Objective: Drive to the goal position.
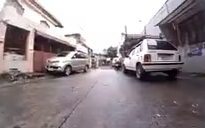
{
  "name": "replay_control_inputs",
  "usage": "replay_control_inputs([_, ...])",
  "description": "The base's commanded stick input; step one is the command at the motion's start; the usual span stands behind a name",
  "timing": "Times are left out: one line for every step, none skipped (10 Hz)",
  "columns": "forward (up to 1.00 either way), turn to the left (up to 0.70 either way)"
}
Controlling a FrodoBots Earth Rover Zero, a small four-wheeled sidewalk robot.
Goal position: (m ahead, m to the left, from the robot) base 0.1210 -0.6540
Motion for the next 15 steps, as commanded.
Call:
replay_control_inputs([1.0, 0.0])
replay_control_inputs([1.0, 0.0])
replay_control_inputs([1.0, 0.0])
replay_control_inputs([1.0, 0.0])
replay_control_inputs([1.0, 0.0])
replay_control_inputs([1.0, 0.0])
replay_control_inputs([1.0, 0.0])
replay_control_inputs([1.0, 0.0])
replay_control_inputs([1.0, 0.0])
replay_control_inputs([1.0, 0.0])
replay_control_inputs([1.0, 0.0])
replay_control_inputs([1.0, 0.0])
replay_control_inputs([1.0, 0.0])
replay_control_inputs([1.0, 0.0])
replay_control_inputs([1.0, 0.0])
